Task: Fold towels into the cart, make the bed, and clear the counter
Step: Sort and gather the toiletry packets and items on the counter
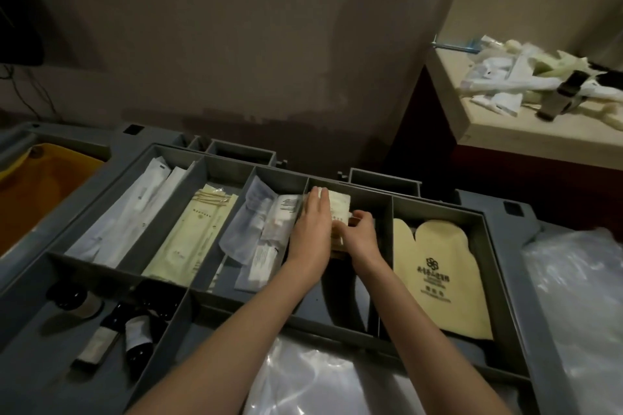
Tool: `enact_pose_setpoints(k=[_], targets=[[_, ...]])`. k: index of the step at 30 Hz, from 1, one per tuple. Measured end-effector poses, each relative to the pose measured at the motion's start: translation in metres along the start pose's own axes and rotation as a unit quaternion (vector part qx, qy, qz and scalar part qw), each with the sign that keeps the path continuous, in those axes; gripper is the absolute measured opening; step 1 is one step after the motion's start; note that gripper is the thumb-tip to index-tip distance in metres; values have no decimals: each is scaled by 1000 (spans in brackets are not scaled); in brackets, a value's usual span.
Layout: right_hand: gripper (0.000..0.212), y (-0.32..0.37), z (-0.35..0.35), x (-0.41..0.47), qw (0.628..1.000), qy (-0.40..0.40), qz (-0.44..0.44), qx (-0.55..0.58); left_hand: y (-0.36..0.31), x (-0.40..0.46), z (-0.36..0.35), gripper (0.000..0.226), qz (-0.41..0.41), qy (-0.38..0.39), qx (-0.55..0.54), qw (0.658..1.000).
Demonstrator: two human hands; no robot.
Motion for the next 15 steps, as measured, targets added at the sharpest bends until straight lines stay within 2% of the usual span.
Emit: enact_pose_setpoints(k=[3,6,8,10,13,15], targets=[[56,6,-12,-2,999,35,24,-30,-1,-7,8,76,-12,-14,6,1000],[55,11,-15,-9,995,70,38,-63,0,-14,6,56,-26,7,36,999],[54,15,-5,-17,993,63,46,-90,-3,-20,4,44,-34,29,72,996],[55,24,10,-34,987,48,68,-140,-6,-27,11,43,-31,23,73,997],[51,42,32,-67,961,51,130,-237,-15,-44,34,42,-29,-29,80,996],[48,54,48,-91,932,35,172,-318,-24,-56,42,41,-27,-44,104,993]])
Point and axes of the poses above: each hand's wrist, its own x-axis towards the middle knuckle, its own z-axis out of the back of the hand, y = z × x, the point moved 9 cm from there along x, towards the middle knuckle, and after that the axes turned 12 degrees about y, right-handed, at the moved point
